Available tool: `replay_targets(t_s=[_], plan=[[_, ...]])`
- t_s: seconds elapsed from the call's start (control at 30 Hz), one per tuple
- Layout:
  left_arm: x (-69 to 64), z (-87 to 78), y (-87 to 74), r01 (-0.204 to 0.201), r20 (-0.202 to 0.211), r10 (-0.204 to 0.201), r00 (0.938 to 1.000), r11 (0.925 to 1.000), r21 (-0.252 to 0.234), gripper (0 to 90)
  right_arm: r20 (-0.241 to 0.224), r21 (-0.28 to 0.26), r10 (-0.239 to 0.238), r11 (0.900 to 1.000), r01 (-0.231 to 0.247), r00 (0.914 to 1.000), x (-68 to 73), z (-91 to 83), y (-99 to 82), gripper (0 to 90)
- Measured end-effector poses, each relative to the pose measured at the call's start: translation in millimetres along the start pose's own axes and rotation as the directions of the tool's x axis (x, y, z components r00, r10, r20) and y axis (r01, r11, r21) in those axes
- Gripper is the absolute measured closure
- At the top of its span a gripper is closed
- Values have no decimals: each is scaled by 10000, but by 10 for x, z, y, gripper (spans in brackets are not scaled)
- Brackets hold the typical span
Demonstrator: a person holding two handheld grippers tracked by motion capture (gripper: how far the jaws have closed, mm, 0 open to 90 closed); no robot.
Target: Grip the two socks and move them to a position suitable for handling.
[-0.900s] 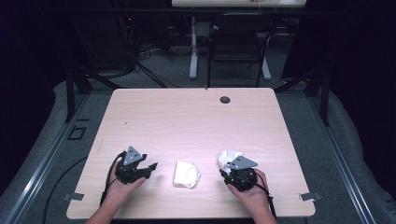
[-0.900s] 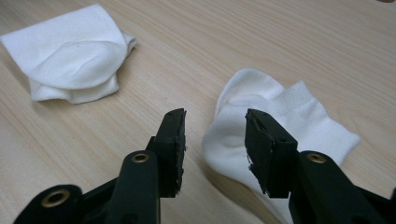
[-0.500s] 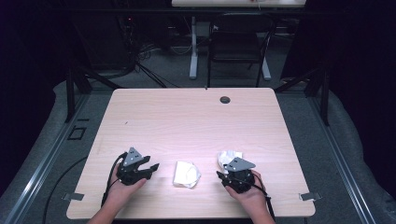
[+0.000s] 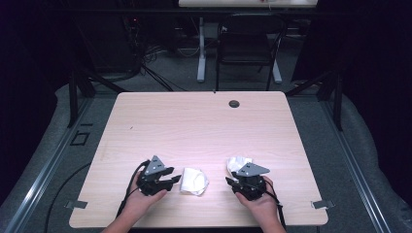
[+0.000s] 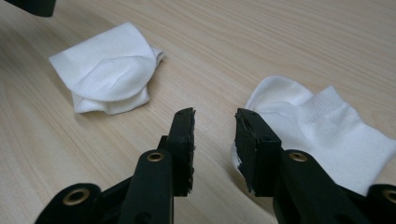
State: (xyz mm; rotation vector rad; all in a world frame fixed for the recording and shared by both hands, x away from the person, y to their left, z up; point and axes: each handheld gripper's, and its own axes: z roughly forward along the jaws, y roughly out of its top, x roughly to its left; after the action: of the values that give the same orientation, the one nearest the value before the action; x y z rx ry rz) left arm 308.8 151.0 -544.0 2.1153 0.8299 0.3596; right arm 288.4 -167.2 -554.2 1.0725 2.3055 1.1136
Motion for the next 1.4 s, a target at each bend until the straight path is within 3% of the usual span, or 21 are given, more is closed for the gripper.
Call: replay_targets(t_s=[0.33,0.6,0.97,1.4], plan=[[-286,356,204,-374,501,353,9981,9984,416,629,-75,141,102,9998,-101,9999,-42,-34,-11,738],[-379,550,211,-692,643,628,9960,9922,1034,682,-51,216,19,9998,-17,10000,-42,-36,-3,742],[-376,631,153,-589,687,500,9964,9892,1342,798,-74,118,37,9999,-36,10000,-27,-23,11,744],[-342,557,177,-288,934,196,9954,9948,978,868,-294,-46,-27,10000,26,9996,23,-10,42,783]])
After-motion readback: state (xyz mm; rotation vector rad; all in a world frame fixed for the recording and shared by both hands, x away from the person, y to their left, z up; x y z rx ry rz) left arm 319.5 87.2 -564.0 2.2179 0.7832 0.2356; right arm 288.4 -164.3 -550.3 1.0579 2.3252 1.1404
